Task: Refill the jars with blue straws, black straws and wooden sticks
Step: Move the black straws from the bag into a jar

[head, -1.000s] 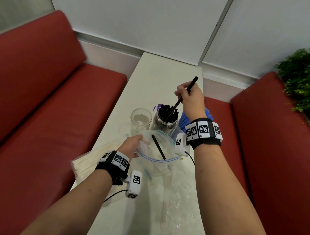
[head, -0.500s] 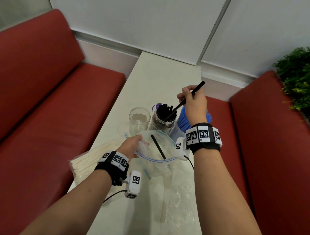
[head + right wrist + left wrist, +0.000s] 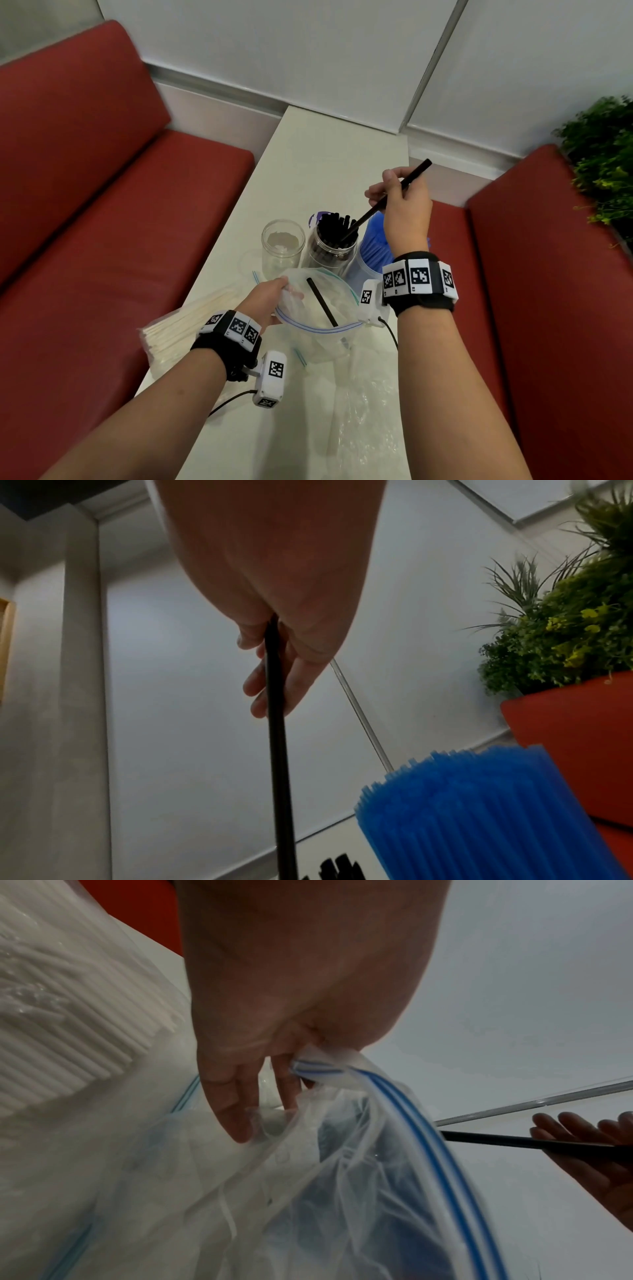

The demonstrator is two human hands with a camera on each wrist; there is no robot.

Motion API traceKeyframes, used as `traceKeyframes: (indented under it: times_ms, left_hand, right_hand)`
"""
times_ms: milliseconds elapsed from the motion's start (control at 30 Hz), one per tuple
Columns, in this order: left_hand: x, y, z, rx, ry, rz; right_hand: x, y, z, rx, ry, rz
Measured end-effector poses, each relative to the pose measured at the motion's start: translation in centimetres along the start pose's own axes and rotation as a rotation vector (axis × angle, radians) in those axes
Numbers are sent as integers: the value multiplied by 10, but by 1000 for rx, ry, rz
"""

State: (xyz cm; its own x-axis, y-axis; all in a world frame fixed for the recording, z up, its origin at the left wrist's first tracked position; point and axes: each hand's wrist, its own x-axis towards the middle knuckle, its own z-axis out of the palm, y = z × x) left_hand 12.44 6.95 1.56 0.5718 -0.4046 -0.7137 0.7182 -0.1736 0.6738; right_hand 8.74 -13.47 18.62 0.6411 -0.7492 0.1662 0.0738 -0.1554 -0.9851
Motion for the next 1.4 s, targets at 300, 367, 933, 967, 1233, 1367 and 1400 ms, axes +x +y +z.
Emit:
traceKeyframes:
  times_ms: [300, 367, 933, 967, 1233, 1367, 1400]
  left_hand:
    - [-2, 2, -2, 9, -10, 18]
    - [-3, 2, -3, 13, -9, 23]
    - [-1, 10, -3, 4, -54, 49]
    - [-2, 11, -4, -9, -65, 54]
    - [-5, 15, -3, -134, -67, 93]
    - [-11, 15, 7, -298, -139, 51]
    - [-12, 15, 7, -322, -148, 47]
  right_hand:
    - [-4, 39, 8, -112, -27, -4]
    - [-4, 52, 11, -142, -19, 7]
    - [-32, 115, 43, -1248, -570, -152]
    - [-31, 109, 43, -1178, -531, -166]
    - [-67, 82, 31, -937, -657, 290]
    - [-98, 111, 28, -932, -615, 260]
    - [-104, 116, 29, -865, -560, 226]
